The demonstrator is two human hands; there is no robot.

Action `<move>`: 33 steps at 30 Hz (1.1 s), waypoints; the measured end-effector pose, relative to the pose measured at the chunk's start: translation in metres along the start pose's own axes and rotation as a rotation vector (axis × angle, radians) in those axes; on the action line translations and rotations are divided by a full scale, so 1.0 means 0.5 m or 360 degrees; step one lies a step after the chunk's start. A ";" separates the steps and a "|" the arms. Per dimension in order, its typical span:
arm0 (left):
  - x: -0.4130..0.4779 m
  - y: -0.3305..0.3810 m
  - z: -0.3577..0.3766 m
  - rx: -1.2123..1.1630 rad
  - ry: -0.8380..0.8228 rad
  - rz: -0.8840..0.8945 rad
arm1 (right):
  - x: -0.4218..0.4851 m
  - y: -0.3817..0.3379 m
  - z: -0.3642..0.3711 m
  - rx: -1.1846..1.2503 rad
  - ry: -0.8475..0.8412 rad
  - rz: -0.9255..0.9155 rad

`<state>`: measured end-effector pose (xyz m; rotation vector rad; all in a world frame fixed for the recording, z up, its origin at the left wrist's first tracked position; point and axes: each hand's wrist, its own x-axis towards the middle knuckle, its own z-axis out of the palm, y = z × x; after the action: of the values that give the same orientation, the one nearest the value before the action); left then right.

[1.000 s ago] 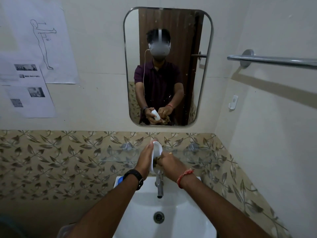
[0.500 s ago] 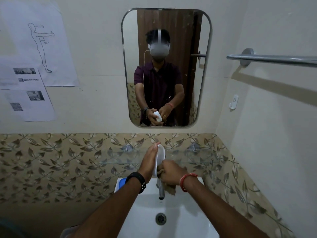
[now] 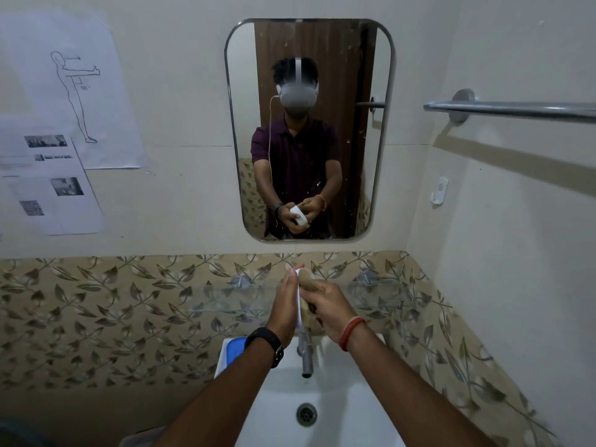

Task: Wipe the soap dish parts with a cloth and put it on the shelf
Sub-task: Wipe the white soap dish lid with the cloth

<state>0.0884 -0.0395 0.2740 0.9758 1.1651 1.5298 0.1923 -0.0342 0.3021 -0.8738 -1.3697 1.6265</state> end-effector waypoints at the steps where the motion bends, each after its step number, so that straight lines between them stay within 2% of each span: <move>1: 0.005 0.001 -0.008 -0.0010 0.0017 -0.0024 | -0.005 0.003 -0.009 -0.0141 -0.0051 -0.0009; 4: 0.012 -0.003 -0.032 0.0053 0.0055 -0.0076 | -0.014 0.008 -0.035 -0.0688 -0.0267 0.0063; 6: 0.012 -0.012 -0.035 0.0149 0.0032 -0.0092 | -0.013 0.020 -0.040 -0.1152 -0.0269 0.0062; 8: 0.008 -0.012 -0.027 0.0117 0.0037 -0.0136 | -0.009 0.042 -0.031 -0.1478 -0.0055 -0.0005; 11: 0.004 -0.017 -0.013 0.0098 0.0029 -0.0213 | 0.002 0.074 -0.011 -0.1650 0.0428 -0.0133; 13: 0.000 -0.030 -0.003 0.0145 -0.0004 -0.0200 | 0.017 0.071 -0.002 -0.1611 0.0620 -0.0202; 16: -0.006 -0.031 0.005 0.0064 0.0015 -0.0234 | 0.032 0.059 0.008 -0.1254 0.0724 -0.0332; 19: -0.006 -0.015 0.002 0.0007 0.0024 -0.0255 | 0.029 0.062 0.009 -0.0892 0.0551 -0.0363; 22: -0.017 -0.019 0.002 -0.0002 0.0033 -0.0242 | 0.023 0.076 -0.005 -0.0982 0.0430 -0.0385; 24: -0.030 -0.035 0.008 0.0012 0.0033 -0.0201 | 0.024 0.085 -0.004 -0.1128 0.0614 -0.0408; 27: -0.038 -0.040 0.024 -0.0048 0.0095 -0.0179 | 0.022 0.088 0.009 -0.1043 0.0967 -0.0423; 29: -0.034 -0.037 0.026 -0.0031 0.0116 -0.0159 | 0.028 0.087 0.014 -0.0833 0.0888 -0.0382; 31: -0.031 -0.031 0.018 0.0016 0.0147 -0.0133 | 0.025 0.088 0.016 -0.0636 0.0638 -0.0358; 33: -0.027 -0.028 0.013 0.0065 0.0174 -0.0099 | 0.022 0.087 0.010 -0.0731 0.0499 -0.0415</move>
<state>0.1005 -0.0498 0.2613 0.8839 1.2963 1.5310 0.1767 -0.0297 0.2598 -1.1059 -1.5762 0.9437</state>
